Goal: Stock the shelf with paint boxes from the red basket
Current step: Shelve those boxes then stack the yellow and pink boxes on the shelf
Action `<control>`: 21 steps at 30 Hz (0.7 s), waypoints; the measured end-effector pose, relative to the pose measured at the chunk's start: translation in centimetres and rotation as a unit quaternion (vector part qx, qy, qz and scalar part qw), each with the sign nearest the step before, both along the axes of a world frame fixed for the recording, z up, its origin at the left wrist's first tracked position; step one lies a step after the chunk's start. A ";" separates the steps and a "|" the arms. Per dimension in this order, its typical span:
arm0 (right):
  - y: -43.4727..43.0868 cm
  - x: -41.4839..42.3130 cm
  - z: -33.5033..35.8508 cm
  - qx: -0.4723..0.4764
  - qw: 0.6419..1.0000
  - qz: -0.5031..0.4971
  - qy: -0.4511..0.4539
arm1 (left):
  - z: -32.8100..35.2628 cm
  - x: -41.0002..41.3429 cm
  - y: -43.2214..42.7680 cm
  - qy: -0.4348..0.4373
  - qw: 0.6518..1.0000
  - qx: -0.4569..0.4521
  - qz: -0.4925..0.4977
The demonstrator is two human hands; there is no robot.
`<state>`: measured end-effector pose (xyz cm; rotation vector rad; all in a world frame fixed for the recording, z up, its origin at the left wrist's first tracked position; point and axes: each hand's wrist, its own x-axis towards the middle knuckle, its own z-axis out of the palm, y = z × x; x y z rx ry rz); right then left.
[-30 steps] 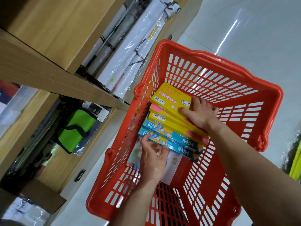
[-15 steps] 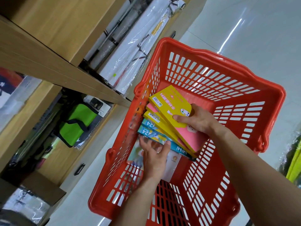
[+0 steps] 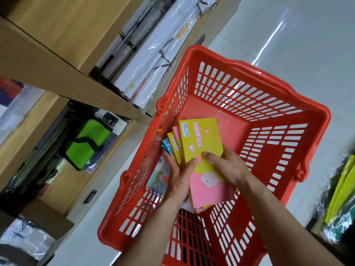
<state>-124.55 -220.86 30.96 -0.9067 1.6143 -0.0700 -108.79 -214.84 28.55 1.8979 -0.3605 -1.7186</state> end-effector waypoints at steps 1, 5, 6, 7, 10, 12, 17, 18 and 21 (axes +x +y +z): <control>0.3 0.1 0.2 0.002 1.000 -0.009 -0.007 | 0.0 0.0 0.1 0.002 1.000 -0.006 0.002; 1.1 0.4 0.2 -0.001 0.999 -0.053 0.010 | 0.5 -0.1 0.3 -0.004 0.999 -0.033 -0.001; 1.1 0.4 0.2 0.001 0.998 -0.056 0.023 | 0.5 -0.1 0.4 -0.007 0.999 -0.038 -0.004; 1.2 0.4 0.3 0.006 0.998 -0.061 0.025 | 0.6 -0.1 0.6 -0.007 0.999 -0.044 -0.007; 0.9 0.1 0.8 0.039 0.996 -0.080 -0.027 | 0.6 0.1 1.0 0.001 0.998 -0.063 -0.014; 0.9 0.0 1.1 0.046 0.997 -0.055 -0.012 | 1.2 0.3 0.9 0.006 0.997 -0.074 -0.005; 1.4 0.7 2.4 0.014 0.998 -0.045 0.029 | 2.6 1.1 1.3 0.050 0.994 -0.090 0.042; 1.7 0.9 2.7 0.009 0.998 -0.059 0.028 | 2.8 1.1 1.5 0.059 0.993 -0.096 0.046; 3.0 1.2 3.5 -0.017 0.992 -0.121 0.006 | 3.6 1.0 1.7 0.069 0.991 -0.105 0.044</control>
